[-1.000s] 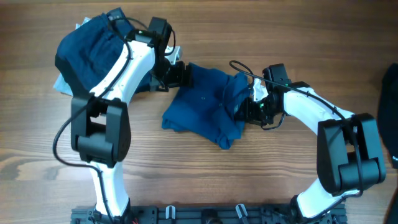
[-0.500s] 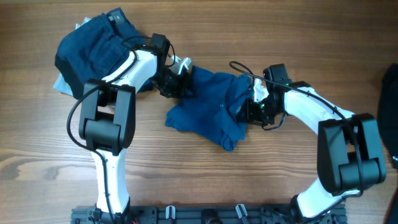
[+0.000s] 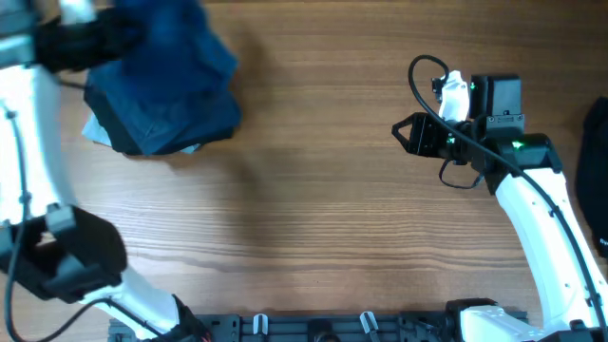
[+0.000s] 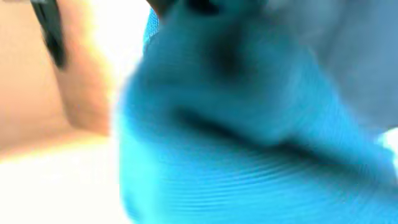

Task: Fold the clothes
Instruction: 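Place the folded teal shirt on top of the jeans pile with the left gripper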

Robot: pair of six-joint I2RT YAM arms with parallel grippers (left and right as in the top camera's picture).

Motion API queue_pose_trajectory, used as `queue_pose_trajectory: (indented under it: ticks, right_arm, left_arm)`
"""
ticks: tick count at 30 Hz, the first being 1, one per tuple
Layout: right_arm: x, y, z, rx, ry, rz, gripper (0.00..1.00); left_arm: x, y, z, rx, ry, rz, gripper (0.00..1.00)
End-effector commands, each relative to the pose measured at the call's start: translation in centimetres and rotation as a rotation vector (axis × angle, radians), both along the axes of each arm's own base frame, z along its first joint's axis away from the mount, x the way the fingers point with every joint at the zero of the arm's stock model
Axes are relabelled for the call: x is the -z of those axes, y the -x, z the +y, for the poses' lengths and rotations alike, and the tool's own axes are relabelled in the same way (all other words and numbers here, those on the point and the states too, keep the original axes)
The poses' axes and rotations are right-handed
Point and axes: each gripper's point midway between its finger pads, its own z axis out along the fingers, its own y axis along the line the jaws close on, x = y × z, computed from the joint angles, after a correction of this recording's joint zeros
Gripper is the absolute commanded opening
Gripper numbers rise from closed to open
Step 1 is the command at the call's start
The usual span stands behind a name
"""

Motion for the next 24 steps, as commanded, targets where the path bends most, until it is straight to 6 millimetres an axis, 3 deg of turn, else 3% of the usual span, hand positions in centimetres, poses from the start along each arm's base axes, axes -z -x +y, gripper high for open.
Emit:
queue_pose_trajectory:
  ticks: [1, 2, 3, 4, 6, 8, 9, 10, 11, 13, 17, 20, 22, 24]
  right_arm:
    - [-0.2, -0.2, -0.1, 0.023, -0.006, 0.003, 0.41]
    - [-0.2, -0.2, -0.1, 0.026, -0.008, 0.003, 0.41]
    - [-0.2, -0.2, -0.1, 0.026, -0.008, 0.002, 0.40]
    - [-0.2, -0.2, -0.1, 0.026, -0.008, 0.002, 0.39]
    - [-0.2, -0.2, -0.1, 0.026, -0.009, 0.002, 0.39]
    - [-0.2, -0.2, -0.1, 0.026, -0.008, 0.002, 0.39]
    - [-0.2, -0.2, -0.1, 0.026, -0.008, 0.002, 0.39]
    - [-0.2, -0.2, -0.1, 0.025, -0.008, 0.002, 0.39]
    - [-0.2, -0.2, -0.1, 0.024, -0.007, 0.000, 0.40]
    - [-0.4, -0.4, -0.1, 0.020, -0.005, -0.010, 0.43]
    - [-3.9, -1.5, 0.8, -0.069, -0.014, -0.134, 0.50]
    - [-8.0, -2.5, 0.9, -0.107, 0.013, -0.263, 0.51]
    - [-10.5, -2.6, 0.9, -0.119, 0.023, -0.330, 0.52]
    - [-13.7, -2.1, 0.9, -0.117, 0.022, -0.411, 0.58]
  left_arm:
    - [6.6, 0.0, 7.5, -0.167, 0.025, 0.158, 0.04]
    - [7.6, 0.2, 8.4, -0.183, 0.039, 0.184, 0.07]
    - [10.2, 0.9, 9.7, -0.213, 0.077, 0.263, 0.31]
    - [11.5, 1.3, 9.9, -0.219, 0.097, 0.307, 0.43]
    - [13.3, 2.1, 9.8, -0.216, 0.110, 0.375, 0.58]
    - [14.4, 3.0, 10.5, -0.247, 0.063, 0.436, 0.60]
    - [14.4, 3.3, 10.9, -0.263, 0.036, 0.447, 0.66]
    - [14.1, 3.7, 11.3, -0.276, 0.019, 0.450, 0.86]
    - [13.3, 3.9, 11.5, -0.285, 0.011, 0.439, 0.98]
    - [10.5, 4.4, 11.9, -0.304, -0.010, 0.385, 1.00]
    - [1.5, 6.7, 10.8, -0.335, -0.081, 0.207, 0.99]
    - [-3.8, 9.1, 5.7, -0.260, -0.128, 0.115, 1.00]
    - [-5.5, 10.5, 1.7, -0.155, -0.172, 0.079, 1.00]
    - [-6.5, 13.1, -2.9, -0.069, -0.250, 0.093, 1.00]
